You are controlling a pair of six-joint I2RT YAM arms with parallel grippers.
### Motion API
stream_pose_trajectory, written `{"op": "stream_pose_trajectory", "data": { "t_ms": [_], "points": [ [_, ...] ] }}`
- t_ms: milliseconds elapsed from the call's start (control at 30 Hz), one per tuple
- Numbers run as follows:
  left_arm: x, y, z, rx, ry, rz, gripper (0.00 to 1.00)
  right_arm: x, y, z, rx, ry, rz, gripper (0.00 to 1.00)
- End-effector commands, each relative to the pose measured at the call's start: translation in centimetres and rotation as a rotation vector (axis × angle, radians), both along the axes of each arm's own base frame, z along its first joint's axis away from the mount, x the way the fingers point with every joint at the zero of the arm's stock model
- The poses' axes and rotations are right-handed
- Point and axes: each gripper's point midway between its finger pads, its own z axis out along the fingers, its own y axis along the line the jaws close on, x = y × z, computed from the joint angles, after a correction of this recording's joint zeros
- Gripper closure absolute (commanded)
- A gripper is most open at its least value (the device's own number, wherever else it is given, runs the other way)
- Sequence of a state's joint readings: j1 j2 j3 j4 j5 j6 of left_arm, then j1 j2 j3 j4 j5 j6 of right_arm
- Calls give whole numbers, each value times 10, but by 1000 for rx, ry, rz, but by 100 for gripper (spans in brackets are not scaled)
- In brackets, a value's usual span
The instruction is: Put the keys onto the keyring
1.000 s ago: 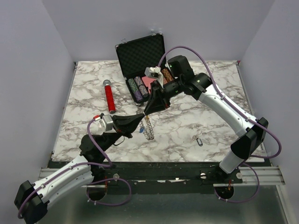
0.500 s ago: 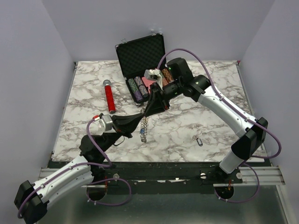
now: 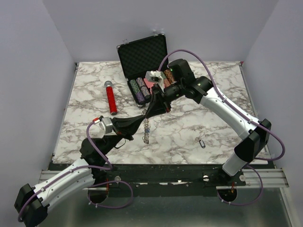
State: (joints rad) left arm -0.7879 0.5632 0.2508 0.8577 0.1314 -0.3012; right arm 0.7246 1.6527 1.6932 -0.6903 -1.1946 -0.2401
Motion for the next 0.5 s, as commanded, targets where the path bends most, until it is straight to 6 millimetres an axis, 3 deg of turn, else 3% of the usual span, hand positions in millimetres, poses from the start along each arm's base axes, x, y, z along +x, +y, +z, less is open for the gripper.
{"op": "stream_pose_trajectory", "data": {
  "t_ms": [0,33,300,367,467],
  "points": [
    [-3,18,31,-112,-67,50,100,-8,-4,6,-14,-2,-4,95],
    [-2,17,30,-109,-63,50,100,-8,-4,6,-14,-2,-3,100],
    [-9,13,27,-74,-68,12,100,-6,-8,7,-19,-82,2,100],
    [-13,12,24,-42,-58,-1,83,-5,-10,6,-24,-100,2,100],
    [-18,14,15,33,-26,-5,47,-1,-13,1,-45,-149,-5,100]
  ]
}}
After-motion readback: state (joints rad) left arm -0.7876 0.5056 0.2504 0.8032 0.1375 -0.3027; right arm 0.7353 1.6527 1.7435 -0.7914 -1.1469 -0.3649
